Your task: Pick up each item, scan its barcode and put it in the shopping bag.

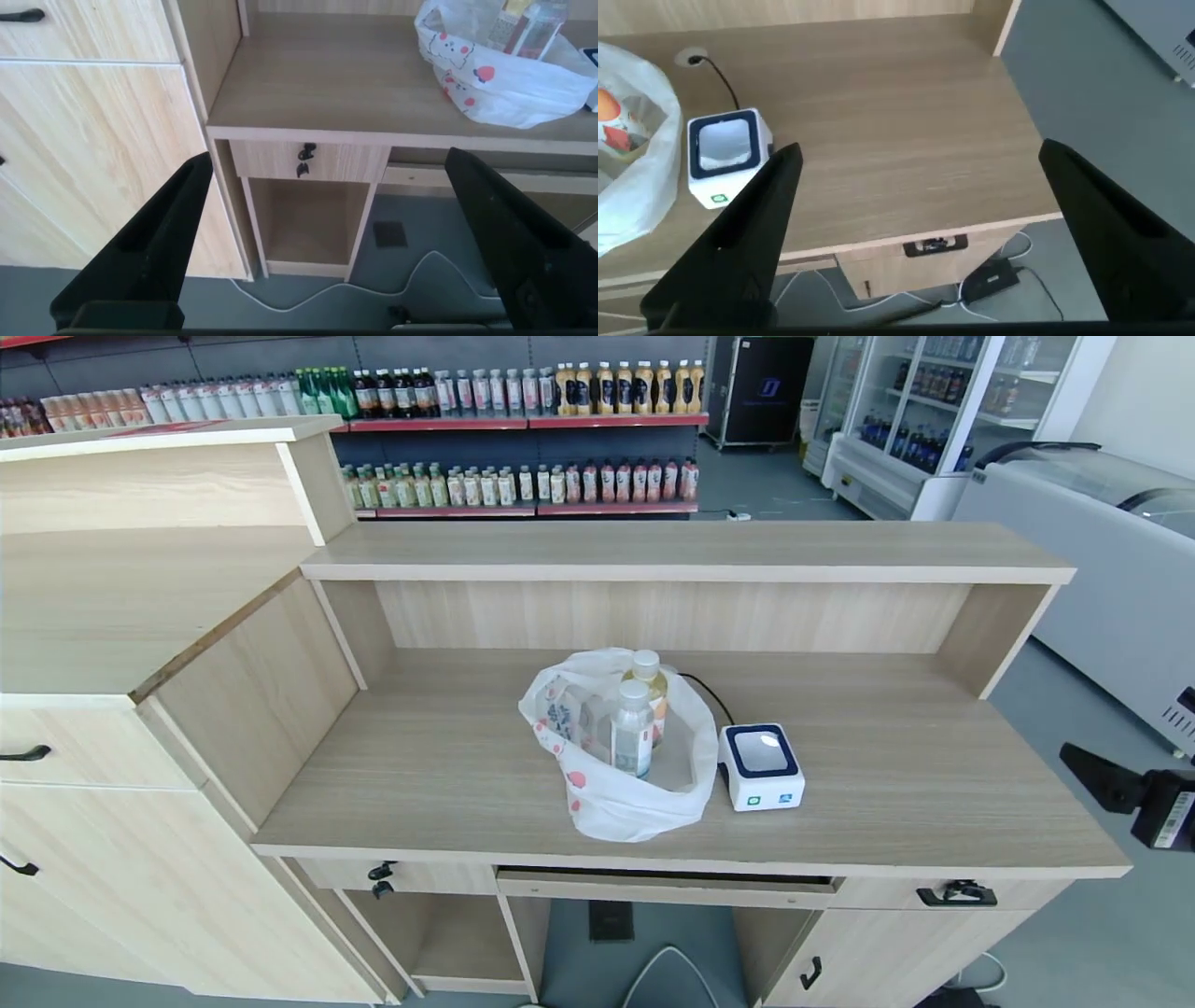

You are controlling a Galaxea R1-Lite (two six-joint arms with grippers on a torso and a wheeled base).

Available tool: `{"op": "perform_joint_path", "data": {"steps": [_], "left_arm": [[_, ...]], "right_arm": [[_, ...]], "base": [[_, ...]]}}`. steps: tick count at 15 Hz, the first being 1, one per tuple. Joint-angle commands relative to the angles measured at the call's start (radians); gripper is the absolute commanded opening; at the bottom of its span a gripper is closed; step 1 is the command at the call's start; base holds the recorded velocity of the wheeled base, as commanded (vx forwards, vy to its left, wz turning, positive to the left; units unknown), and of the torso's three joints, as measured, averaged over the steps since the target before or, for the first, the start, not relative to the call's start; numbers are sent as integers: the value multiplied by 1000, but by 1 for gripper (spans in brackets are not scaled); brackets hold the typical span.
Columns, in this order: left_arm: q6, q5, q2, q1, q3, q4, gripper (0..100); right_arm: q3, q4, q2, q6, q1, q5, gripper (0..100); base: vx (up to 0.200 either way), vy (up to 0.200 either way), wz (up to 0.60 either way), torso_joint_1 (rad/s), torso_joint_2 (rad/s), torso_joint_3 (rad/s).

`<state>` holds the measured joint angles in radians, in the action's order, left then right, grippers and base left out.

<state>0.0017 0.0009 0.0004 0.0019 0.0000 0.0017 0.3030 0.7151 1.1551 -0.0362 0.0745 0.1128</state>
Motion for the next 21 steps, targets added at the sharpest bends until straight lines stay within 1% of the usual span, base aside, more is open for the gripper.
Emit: {"op": "perform_joint_path", "data": {"steps": [1,4,5,6,7,8,9,10,11,13,14,16,17,18,21], "left_arm": [[0,1,0,0,0,0,100],[0,1,0,0,0,0,100],[0,1,0,0,0,0,100],[0,1,0,0,0,0,100],[0,-1,0,0,0,0,100],[0,-1,0,0,0,0,100],[0,1,0,0,0,0,100],[0,1,0,0,0,1,100],[0,1,0,0,0,0,100],[0,1,0,0,0,0,100],[0,1,0,0,0,0,100],[0,-1,0,0,0,0,100],[0,-1,0,0,0,0,100],[0,1,0,0,0,1,100],[0,-1,0,0,0,0,100]], "right_arm": [[-105,-129,-282,48,-130,61,100],[-237,-206,-495,47,-139,-25,100],[-268,-223,-546,47,-139,-36,100],[-303,-252,-646,42,-139,-48,100],[-303,-309,-735,42,-134,-54,100],[-303,-395,-836,42,-122,-93,100],[-303,-444,-887,44,-101,-117,100],[-303,-477,-917,44,-94,-130,100],[-303,-539,-993,44,-90,-142,100],[-303,-641,-1106,50,-87,-140,100],[-303,-655,-1132,56,-85,-145,100],[-303,-655,-1154,48,-84,-186,100],[-303,-655,-1154,48,-84,-186,100],[-303,-660,-1154,16,-82,-186,100],[-303,-660,-1154,22,-82,-183,100]], "base": [[0,0,0,0,0,0],[0,0,0,0,0,0],[0,0,0,0,0,0],[0,0,0,0,0,0],[0,0,0,0,0,0],[0,0,0,0,0,0],[0,0,0,0,0,0],[0,0,0,0,0,0],[0,0,0,0,0,0],[0,0,0,0,0,0],[0,0,0,0,0,0],[0,0,0,0,0,0],[0,0,0,0,0,0],[0,0,0,0,0,0],[0,0,0,0,0,0]]}}
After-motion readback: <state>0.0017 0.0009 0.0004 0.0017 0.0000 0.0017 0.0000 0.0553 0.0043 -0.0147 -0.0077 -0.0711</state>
